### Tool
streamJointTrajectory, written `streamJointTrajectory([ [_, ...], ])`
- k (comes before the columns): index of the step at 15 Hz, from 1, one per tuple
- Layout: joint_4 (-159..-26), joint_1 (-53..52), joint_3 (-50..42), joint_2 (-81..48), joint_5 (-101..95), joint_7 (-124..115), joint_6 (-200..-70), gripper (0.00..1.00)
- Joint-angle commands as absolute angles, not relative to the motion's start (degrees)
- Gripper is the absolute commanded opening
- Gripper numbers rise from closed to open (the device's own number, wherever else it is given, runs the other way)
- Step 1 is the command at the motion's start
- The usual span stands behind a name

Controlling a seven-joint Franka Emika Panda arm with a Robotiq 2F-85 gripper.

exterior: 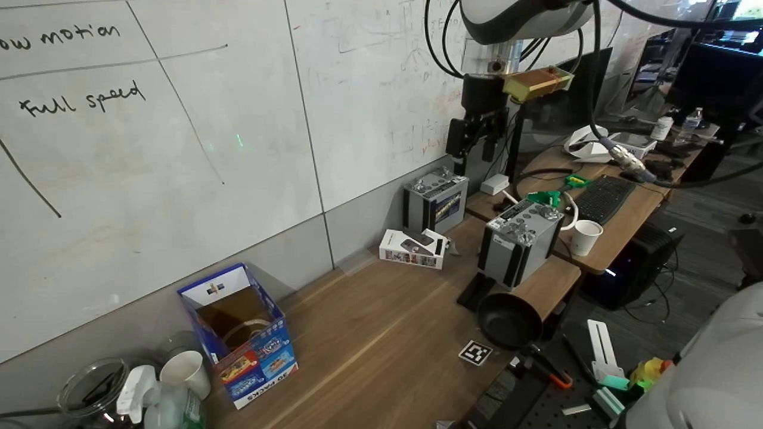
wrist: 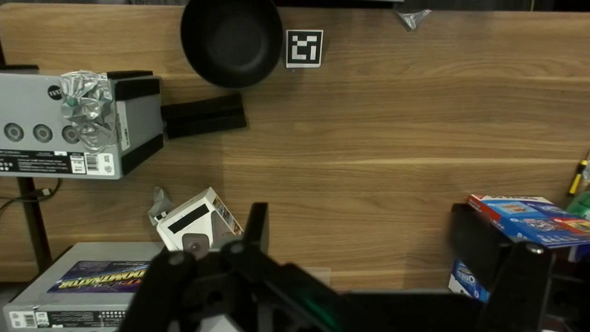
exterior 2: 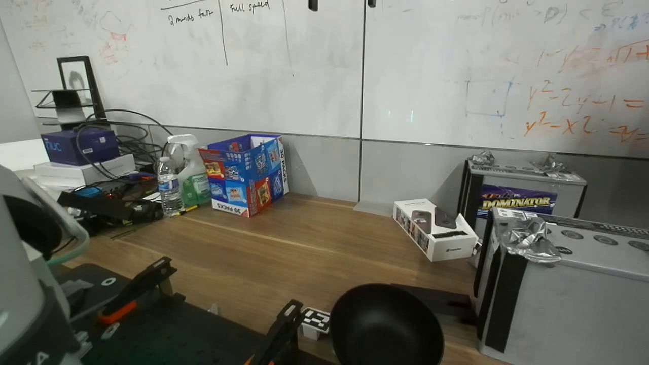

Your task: Put the string in the blue box

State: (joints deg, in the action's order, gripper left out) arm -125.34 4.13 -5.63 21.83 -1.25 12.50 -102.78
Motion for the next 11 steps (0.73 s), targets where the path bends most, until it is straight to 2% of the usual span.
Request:
streamJointTrajectory([
  [1, -129.34, 3.45, -5.49, 26.09, -0.17, 10.58, -102.86, 1.00],
  [11, -130.68, 3.26, -5.54, 25.43, -0.92, 10.39, -102.67, 1.00],
])
